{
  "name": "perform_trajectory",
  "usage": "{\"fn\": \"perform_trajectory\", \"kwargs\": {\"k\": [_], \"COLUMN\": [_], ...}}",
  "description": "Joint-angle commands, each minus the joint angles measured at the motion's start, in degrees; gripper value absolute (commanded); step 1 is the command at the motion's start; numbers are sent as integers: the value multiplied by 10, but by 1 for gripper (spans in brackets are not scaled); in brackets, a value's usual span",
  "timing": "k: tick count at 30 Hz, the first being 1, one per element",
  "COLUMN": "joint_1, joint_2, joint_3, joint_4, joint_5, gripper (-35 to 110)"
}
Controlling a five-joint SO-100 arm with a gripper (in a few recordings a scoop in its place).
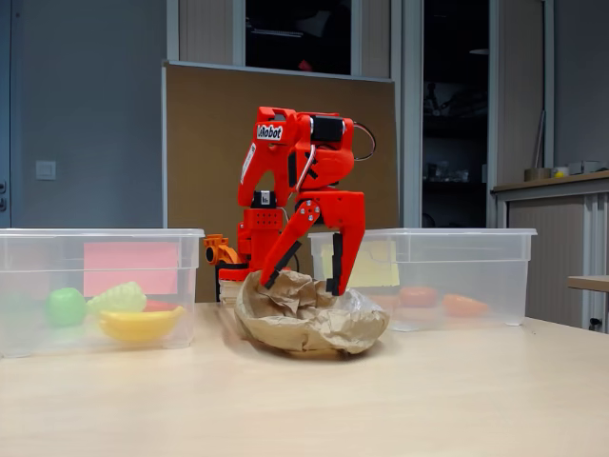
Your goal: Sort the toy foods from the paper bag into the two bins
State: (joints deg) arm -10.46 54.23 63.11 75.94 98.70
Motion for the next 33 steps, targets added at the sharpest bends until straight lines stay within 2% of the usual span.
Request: {"fn": "perform_trajectory", "kwargs": {"k": [1, 15, 33], "joint_1": [-9, -20, -19], "joint_2": [-5, -127, -149], "joint_3": [-25, -148, -131], "joint_4": [4, -28, -40], "joint_5": [-2, -8, -23], "gripper": [50, 44, 41]}}
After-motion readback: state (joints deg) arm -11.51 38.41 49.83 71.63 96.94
